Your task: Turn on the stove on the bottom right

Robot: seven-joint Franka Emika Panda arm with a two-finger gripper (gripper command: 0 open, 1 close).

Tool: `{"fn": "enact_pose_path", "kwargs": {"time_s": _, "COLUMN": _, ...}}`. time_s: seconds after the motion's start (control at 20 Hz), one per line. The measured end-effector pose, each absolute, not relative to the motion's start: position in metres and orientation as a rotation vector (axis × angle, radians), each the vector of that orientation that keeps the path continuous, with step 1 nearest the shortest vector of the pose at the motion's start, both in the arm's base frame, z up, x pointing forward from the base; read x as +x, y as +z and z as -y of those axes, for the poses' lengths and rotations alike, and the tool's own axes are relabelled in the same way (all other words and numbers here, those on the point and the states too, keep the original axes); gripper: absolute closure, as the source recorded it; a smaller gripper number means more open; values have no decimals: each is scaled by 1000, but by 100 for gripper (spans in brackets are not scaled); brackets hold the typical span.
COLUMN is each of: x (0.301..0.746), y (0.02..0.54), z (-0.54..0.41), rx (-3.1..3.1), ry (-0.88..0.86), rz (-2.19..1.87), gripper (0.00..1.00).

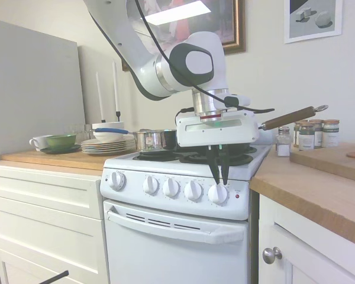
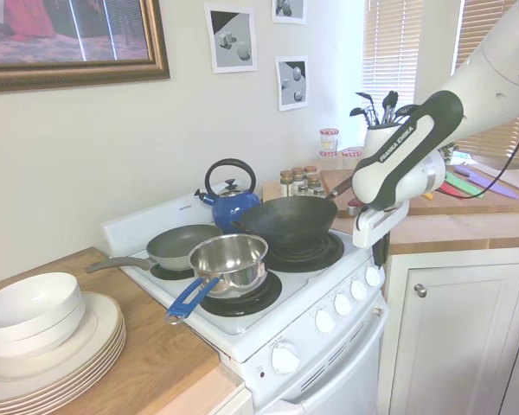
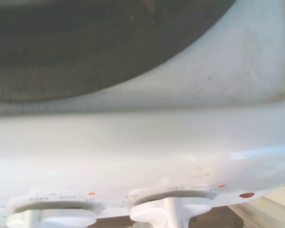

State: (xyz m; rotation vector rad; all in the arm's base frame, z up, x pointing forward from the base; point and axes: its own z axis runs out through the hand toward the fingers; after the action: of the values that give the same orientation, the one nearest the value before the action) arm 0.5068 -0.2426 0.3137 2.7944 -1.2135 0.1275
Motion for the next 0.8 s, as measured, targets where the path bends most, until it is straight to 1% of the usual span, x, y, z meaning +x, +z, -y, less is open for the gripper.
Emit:
{"fn": "enact_pose_path", "kwargs": {"time_s": 0.55, "x": 517, "y": 295, "z": 242, "rx": 2791, "ry": 88, "rz": 1200, "gripper": 100}}
{"fn": "enact_pose_path", "kwargs": {"time_s": 0.8, "x": 517, "y": 295, "z": 241, "rx": 2793, "ry": 89, "rz": 1193, "gripper": 100}}
